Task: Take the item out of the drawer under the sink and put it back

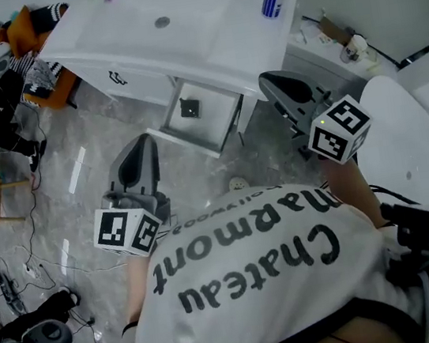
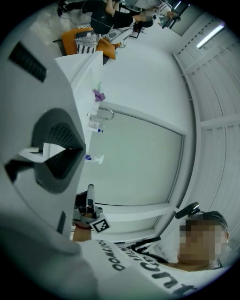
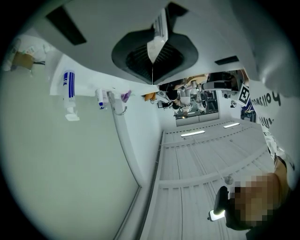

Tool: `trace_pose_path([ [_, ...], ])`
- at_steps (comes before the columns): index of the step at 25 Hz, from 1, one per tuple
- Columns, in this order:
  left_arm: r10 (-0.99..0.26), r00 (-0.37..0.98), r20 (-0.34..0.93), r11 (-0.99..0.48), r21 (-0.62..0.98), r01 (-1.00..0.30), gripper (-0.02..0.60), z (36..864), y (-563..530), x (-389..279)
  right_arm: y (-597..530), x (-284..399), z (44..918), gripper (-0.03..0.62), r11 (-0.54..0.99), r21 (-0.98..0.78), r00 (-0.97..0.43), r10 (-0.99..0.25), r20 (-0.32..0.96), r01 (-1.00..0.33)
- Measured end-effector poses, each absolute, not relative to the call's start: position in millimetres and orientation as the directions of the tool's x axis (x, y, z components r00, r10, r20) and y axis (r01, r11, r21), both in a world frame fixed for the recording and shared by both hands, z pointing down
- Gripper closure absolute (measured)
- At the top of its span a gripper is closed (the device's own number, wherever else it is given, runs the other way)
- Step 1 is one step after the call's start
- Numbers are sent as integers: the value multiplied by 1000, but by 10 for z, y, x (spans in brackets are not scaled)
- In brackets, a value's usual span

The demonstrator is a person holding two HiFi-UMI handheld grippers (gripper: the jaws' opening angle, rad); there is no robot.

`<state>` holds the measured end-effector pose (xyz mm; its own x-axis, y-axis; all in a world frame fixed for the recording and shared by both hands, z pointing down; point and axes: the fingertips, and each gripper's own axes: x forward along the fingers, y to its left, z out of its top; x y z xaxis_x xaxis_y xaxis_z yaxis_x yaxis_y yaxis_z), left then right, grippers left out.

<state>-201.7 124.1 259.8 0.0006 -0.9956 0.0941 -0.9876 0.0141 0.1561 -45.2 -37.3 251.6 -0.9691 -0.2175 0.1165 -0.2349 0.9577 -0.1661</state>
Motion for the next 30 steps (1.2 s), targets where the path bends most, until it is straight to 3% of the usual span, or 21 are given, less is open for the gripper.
trace_pose_path([
  [5,-995,-1,98,11,107,-994,572,2594,1030,-2014,-601,-549,2531,582,962,-168,-973,-194,126,-214],
  [17,-989,-79,128,100,171,-980,572,2754,712,-2258,-990,-798,2707,582,969,-186,-981,-136,142,-161],
  [23,-985,-127,113,157,319,-935,572,2817,723,-2400,-992,-994,2727,582,975,-193,-983,-78,165,-110],
  [30,-981,-142,129,180,356,-917,572,3104,761,-2344,-901,-1038,2989,582,962,-243,-981,-85,172,-126],
])
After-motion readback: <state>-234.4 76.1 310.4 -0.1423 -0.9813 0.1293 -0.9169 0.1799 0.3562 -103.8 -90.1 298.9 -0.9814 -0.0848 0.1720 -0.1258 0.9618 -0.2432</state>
